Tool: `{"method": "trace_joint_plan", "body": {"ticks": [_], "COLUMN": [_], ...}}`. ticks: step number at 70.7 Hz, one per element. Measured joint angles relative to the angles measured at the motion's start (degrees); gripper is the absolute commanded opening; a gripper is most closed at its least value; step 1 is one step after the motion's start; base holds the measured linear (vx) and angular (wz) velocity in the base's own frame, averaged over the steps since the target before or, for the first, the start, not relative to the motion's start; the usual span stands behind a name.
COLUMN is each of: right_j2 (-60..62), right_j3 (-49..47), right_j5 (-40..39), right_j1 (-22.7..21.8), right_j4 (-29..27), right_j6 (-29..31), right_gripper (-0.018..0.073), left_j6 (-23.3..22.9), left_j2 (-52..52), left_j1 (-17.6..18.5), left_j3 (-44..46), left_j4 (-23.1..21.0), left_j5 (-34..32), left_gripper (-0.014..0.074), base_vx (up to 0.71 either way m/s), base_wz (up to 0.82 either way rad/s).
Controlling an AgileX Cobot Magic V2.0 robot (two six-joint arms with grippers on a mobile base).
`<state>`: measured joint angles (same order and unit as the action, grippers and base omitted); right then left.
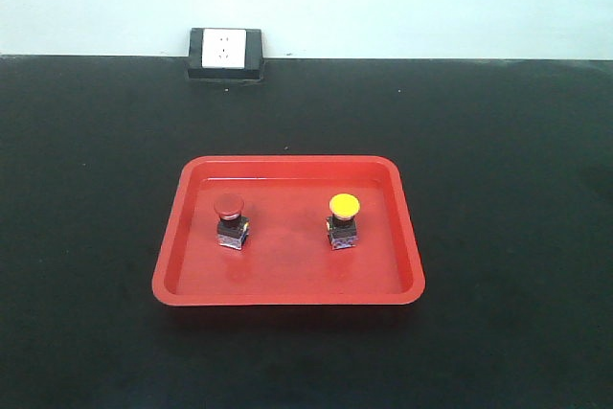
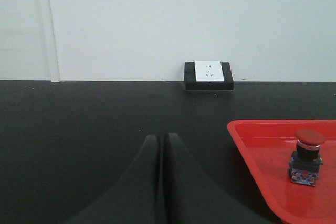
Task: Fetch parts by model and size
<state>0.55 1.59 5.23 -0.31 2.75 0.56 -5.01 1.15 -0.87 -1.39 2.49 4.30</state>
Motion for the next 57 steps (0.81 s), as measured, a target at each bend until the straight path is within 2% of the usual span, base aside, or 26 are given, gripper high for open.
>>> {"method": "trace_joint_plan", "body": {"ticks": [57], "right_j2": [0.00], "right_j3": [0.00], "right_j5": [0.00], "right_j1": [-0.05], "right_j4": [0.00], "right_j6": [0.00], "right_gripper": [-0.0010], "left_j6": [0.00], "left_j2": [0.00], "left_j1": [0.00], "left_j3": [0.00], "left_j4": [0.00], "left_j5": [0.00], "left_gripper": [-0.0006], "base_vx": [0.00], "base_wz": [0.00]}}
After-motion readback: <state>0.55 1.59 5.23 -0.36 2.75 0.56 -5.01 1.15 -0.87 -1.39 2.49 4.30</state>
